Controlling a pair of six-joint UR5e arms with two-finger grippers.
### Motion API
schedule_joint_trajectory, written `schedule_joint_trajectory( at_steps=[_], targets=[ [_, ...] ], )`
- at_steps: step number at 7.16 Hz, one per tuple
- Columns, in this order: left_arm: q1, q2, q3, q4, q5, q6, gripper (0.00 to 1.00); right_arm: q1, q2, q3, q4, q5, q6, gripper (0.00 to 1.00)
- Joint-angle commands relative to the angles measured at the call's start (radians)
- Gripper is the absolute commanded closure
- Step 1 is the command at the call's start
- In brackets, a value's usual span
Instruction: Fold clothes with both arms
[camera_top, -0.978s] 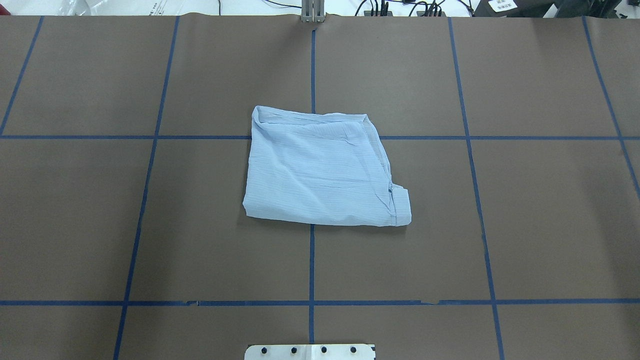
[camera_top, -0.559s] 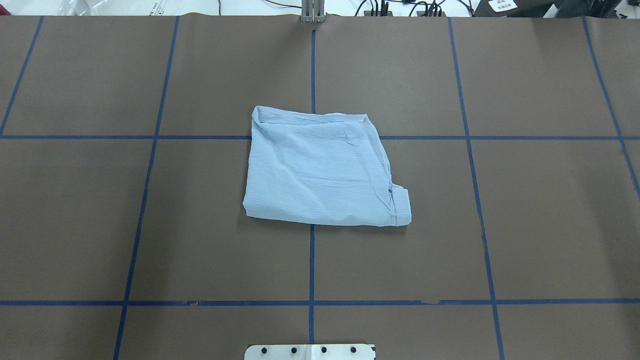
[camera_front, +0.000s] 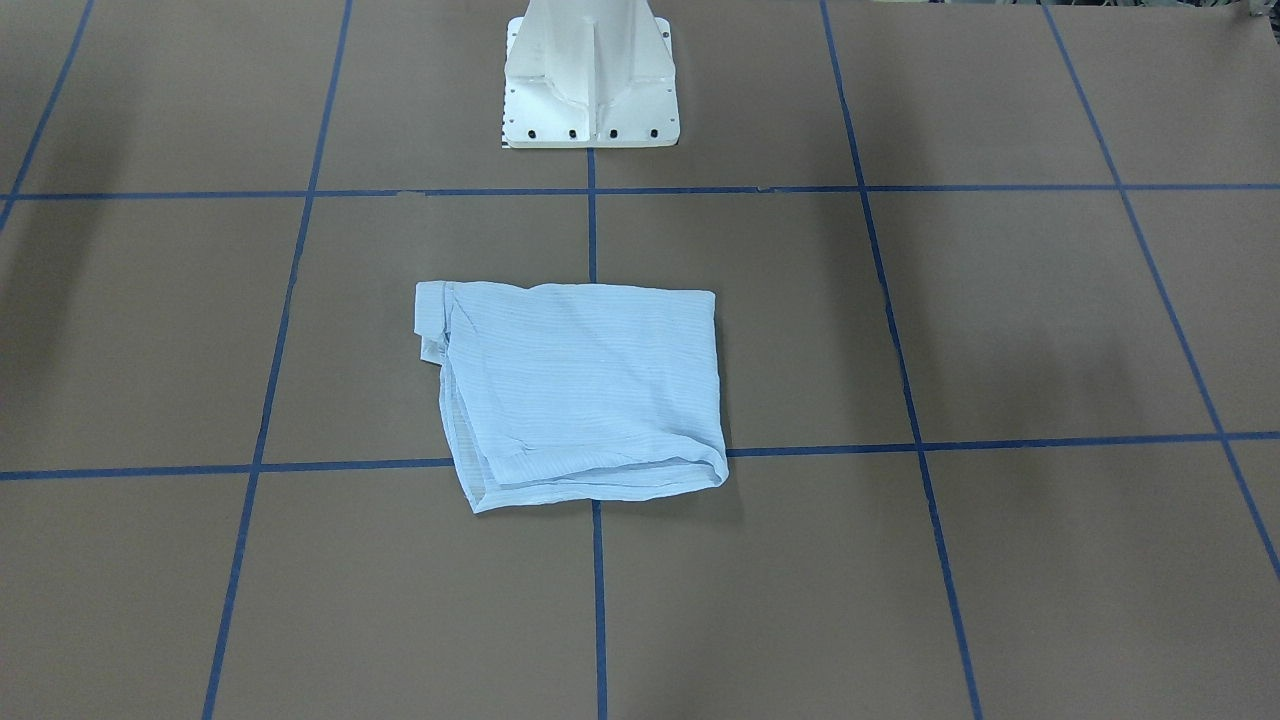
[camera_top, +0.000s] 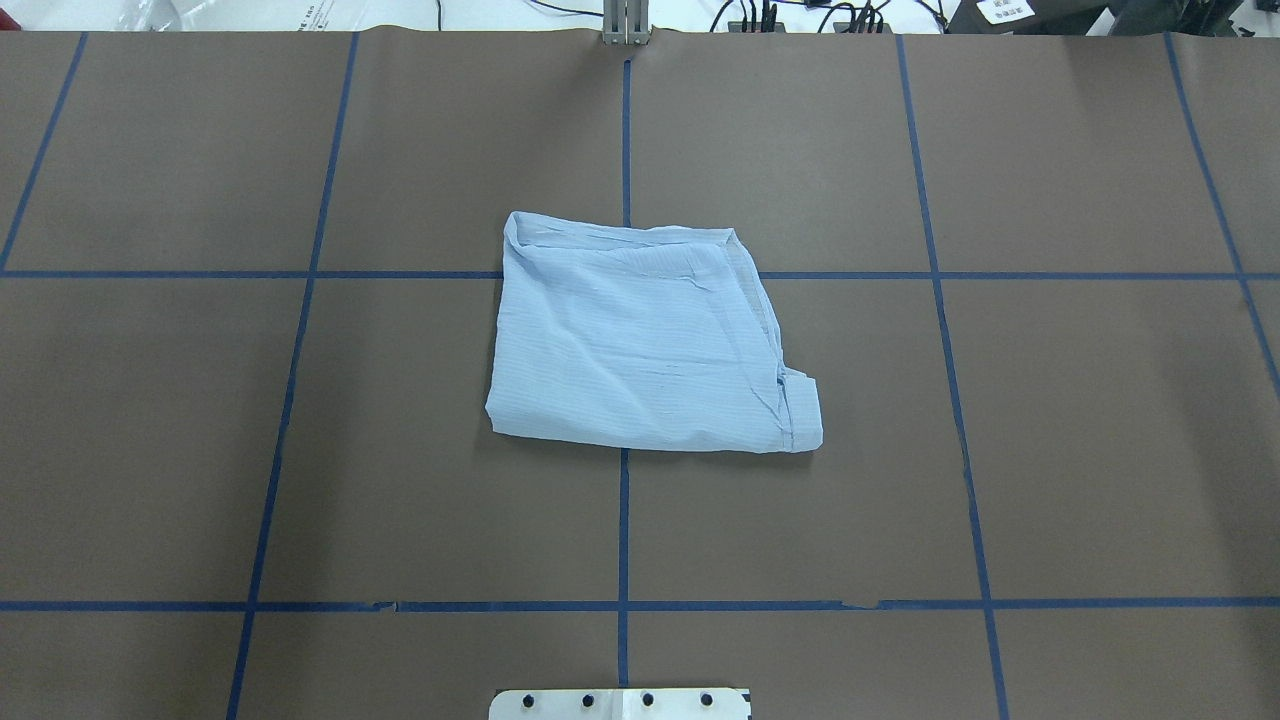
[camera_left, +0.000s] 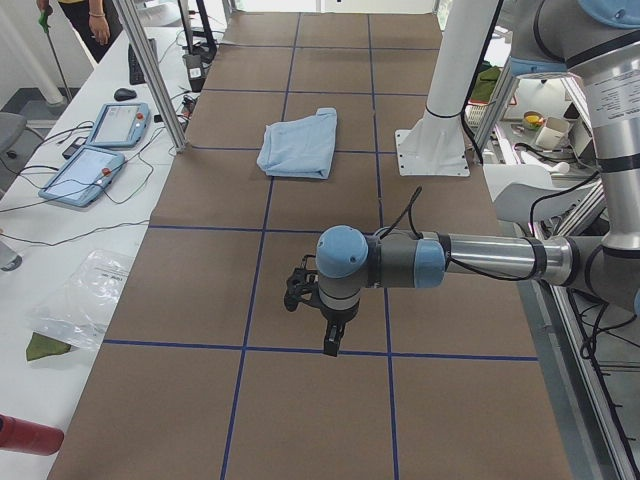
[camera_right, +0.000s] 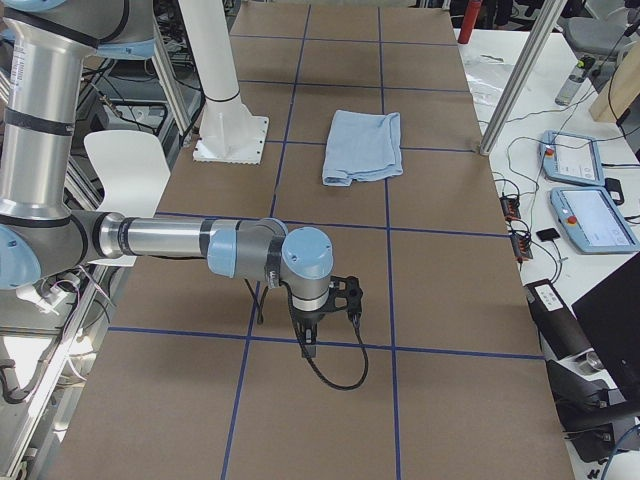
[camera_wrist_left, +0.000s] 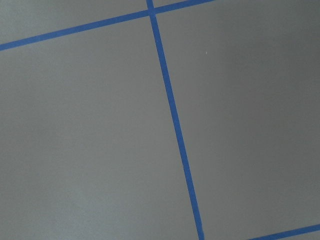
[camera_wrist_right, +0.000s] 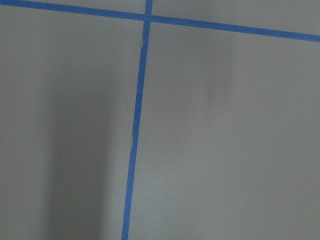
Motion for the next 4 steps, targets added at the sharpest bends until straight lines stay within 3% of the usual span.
schedule_joint_trajectory(
  at_steps=[1,4],
  targets=[
    [0.002,-0.003,-0.005,-0.002,0.0,0.001,0.0,0.0,-0.009,-0.002,-0.002,0.001,0.0,0.0],
    [0.002,-0.004,-0.011,-0.052,-0.001,0.001,0.0,0.0,-0.01,-0.007,-0.002,-0.008,-0.009,0.0]
  ],
)
